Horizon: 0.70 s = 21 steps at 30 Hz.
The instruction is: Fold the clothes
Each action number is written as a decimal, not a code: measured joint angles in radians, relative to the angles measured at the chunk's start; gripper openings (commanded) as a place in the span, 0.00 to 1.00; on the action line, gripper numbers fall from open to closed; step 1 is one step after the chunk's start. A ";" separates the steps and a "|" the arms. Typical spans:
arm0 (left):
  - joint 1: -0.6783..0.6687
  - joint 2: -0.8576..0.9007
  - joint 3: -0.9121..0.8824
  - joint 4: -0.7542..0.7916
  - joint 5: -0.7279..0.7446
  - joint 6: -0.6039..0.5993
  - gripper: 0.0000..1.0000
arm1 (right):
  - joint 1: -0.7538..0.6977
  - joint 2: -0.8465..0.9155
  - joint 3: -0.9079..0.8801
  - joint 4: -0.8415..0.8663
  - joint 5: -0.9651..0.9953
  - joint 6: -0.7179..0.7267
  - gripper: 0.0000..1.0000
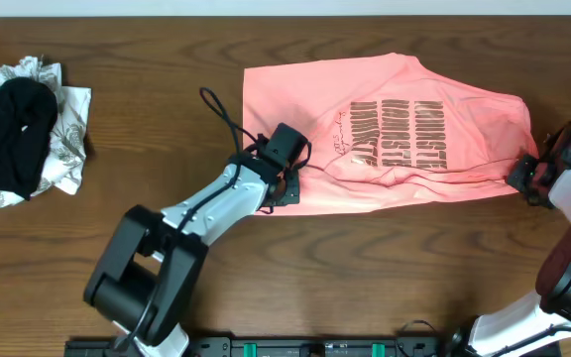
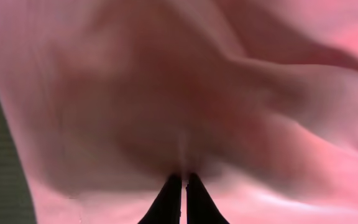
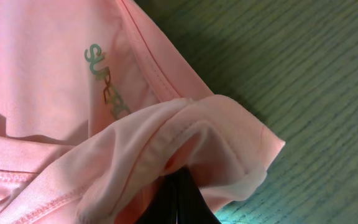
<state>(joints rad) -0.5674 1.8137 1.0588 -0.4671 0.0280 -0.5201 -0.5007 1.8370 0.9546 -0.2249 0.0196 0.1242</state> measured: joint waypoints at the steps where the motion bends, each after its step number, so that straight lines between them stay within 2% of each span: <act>1: 0.000 0.008 0.000 -0.001 -0.002 -0.002 0.07 | 0.000 0.000 0.000 -0.001 0.000 0.000 0.01; 11: 0.010 0.024 -0.001 -0.079 -0.002 -0.021 0.07 | 0.000 0.000 0.014 -0.052 -0.024 0.011 0.01; 21: 0.132 0.019 0.000 -0.190 0.022 -0.030 0.06 | 0.048 -0.005 0.026 -0.116 -0.028 0.033 0.01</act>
<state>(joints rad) -0.4355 1.8324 1.0584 -0.6567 0.0502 -0.5503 -0.4530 1.8324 0.9806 -0.3412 -0.0086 0.1574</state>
